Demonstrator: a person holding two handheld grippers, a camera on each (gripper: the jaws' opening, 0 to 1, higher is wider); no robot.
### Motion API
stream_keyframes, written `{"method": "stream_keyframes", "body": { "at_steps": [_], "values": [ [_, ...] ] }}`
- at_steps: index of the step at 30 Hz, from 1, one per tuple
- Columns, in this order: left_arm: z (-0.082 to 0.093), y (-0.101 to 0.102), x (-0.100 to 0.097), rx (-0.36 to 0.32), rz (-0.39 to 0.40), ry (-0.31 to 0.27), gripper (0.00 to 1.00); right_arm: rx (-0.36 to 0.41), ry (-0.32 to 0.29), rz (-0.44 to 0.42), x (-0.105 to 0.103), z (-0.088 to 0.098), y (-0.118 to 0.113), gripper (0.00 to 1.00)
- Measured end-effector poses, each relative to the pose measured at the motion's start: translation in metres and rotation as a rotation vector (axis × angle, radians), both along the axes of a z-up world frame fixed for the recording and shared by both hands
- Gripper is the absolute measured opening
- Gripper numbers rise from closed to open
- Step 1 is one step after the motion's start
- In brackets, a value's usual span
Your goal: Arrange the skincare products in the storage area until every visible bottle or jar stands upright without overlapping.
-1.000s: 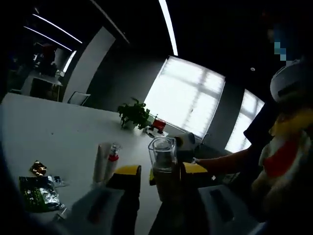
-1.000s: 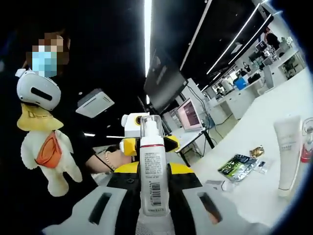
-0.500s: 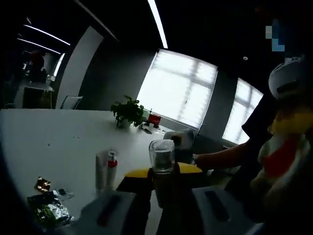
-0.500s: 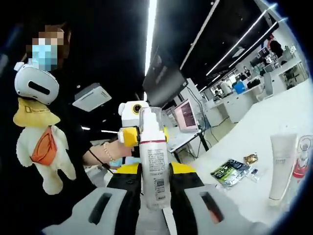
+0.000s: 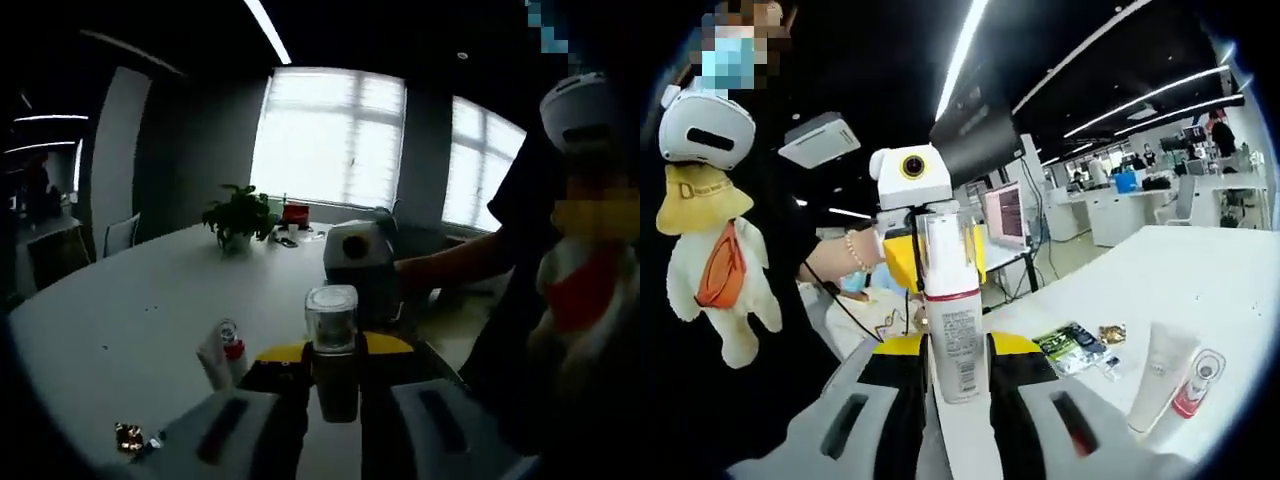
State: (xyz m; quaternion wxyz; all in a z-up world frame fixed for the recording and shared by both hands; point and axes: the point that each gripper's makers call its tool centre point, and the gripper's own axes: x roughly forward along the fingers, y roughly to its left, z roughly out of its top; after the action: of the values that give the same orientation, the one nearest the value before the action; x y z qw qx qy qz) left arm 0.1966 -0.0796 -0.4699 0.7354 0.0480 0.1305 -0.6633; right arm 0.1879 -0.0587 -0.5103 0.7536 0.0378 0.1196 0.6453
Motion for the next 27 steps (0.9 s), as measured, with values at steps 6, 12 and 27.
{"method": "stream_keyframes", "body": {
  "at_steps": [6, 12, 27],
  "values": [
    [-0.010, -0.017, -0.002, 0.020, -0.042, -0.031, 0.21, -0.084, -0.045, 0.013, -0.004, -0.009, -0.008, 0.21],
    [-0.025, -0.038, -0.010, 0.078, -0.079, -0.078, 0.21, -0.166, -0.072, -0.014, 0.000, -0.030, -0.025, 0.20],
    [-0.097, -0.044, 0.005, 0.318, -0.085, -0.101, 0.21, -0.341, -0.107, -0.022, 0.016, -0.105, -0.037, 0.20]
  ]
}}
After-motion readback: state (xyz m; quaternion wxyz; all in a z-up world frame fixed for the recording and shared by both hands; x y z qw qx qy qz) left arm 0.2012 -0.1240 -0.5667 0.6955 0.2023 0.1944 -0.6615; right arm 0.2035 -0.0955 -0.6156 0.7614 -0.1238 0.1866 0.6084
